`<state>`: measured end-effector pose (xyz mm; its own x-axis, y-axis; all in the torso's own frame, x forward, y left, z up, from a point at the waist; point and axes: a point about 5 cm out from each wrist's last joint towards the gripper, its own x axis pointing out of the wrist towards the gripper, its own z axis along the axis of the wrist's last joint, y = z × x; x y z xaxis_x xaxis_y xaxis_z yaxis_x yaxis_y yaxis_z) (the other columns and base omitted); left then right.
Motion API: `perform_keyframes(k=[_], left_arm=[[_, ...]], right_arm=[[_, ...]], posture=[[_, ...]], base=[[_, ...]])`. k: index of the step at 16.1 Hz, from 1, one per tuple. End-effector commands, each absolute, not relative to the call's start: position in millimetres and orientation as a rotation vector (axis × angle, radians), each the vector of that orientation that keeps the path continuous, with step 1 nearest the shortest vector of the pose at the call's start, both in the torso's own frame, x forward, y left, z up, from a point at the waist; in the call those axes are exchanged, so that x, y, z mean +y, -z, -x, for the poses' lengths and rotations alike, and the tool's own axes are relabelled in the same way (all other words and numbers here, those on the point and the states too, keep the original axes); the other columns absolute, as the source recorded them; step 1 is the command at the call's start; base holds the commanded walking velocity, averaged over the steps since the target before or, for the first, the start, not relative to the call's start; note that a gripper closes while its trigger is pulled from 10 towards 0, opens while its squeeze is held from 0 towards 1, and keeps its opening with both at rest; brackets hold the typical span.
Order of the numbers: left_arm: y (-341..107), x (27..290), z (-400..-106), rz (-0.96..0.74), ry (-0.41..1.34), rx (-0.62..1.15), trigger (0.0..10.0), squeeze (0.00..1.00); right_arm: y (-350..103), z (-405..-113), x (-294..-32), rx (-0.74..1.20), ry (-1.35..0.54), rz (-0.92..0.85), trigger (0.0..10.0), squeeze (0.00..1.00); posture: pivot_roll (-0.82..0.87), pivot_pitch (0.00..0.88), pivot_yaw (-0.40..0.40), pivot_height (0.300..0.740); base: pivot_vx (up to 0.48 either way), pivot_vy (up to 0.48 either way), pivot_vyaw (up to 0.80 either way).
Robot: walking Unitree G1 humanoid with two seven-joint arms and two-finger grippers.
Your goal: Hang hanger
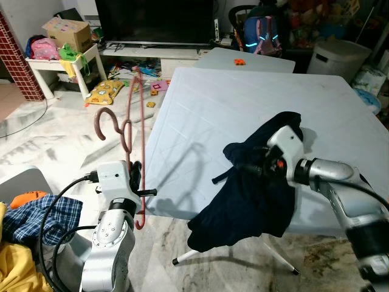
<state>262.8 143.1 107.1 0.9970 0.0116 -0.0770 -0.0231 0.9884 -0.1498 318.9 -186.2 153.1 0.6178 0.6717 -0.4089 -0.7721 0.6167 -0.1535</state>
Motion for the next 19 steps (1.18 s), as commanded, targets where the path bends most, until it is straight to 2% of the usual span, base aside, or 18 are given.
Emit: perform_keyframes(k=[1, 3, 9, 10, 11, 12, 13, 14, 19], left_arm=[[-98, 143, -262, 0.151, -0.016, 0.124, 10.0, 0.00], [-98, 142, -263, 0.152, -0.011, 0.127, 10.0, 0.00], [-98, 142, -264, 0.155, -0.013, 0.130, 10.0, 0.00], [-98, 142, -264, 0.155, -0.014, 0.131, 10.0, 0.00], [-98, 142, -264, 0.155, -0.014, 0.131, 10.0, 0.00], [-98, 142, -264, 0.156, -0.015, 0.131, 10.0, 0.00], [-98, 142, -264, 0.156, -0.015, 0.132, 10.0, 0.00], [-98, 141, -264, 0.157, -0.015, 0.132, 10.0, 0.00], [-97, 142, -264, 0.161, -0.014, 0.135, 10.0, 0.00]], right_arm=[[-159, -313, -178, 0.321, -0.904, 0.384, 10.0, 1.00], [-145, -305, -177, 0.367, -0.932, 0.499, 10.0, 1.00], [-115, -297, -161, 0.453, -0.918, 0.641, 10.0, 1.00], [-106, -296, -160, 0.474, -0.901, 0.668, 10.0, 0.34], [-106, -296, -160, 0.474, -0.901, 0.668, 10.0, 0.34], [-94, -295, -161, 0.510, -0.875, 0.708, 10.0, 0.00], [-91, -294, -162, 0.524, -0.870, 0.713, 10.0, 0.00], [-80, -293, -171, 0.572, -0.833, 0.736, 0.0, 0.00], [-71, -291, -183, 0.619, -0.785, 0.744, 0.0, 0.00]], posture=[[-0.14, 0.000, 0.025, 0.740], [-0.14, 0.000, 0.024, 0.740], [-0.13, 0.000, 0.020, 0.740], [-0.13, 0.000, 0.019, 0.740], [-0.13, 0.000, 0.019, 0.740], [-0.13, 0.000, 0.018, 0.740], [-0.13, 0.000, 0.018, 0.740], [-0.13, 0.000, 0.016, 0.740], [-0.13, 0.000, 0.016, 0.740]], base=[[0.000, 0.000, 0.00], [0.000, 0.000, 0.00], [0.000, 0.000, 0.00], [0.000, 0.000, 0.00], [0.000, 0.000, 0.00], [0.000, 0.000, 0.00], [0.000, 0.000, 0.00], [0.000, 0.000, 0.00], [0.000, 0.000, 0.00]])
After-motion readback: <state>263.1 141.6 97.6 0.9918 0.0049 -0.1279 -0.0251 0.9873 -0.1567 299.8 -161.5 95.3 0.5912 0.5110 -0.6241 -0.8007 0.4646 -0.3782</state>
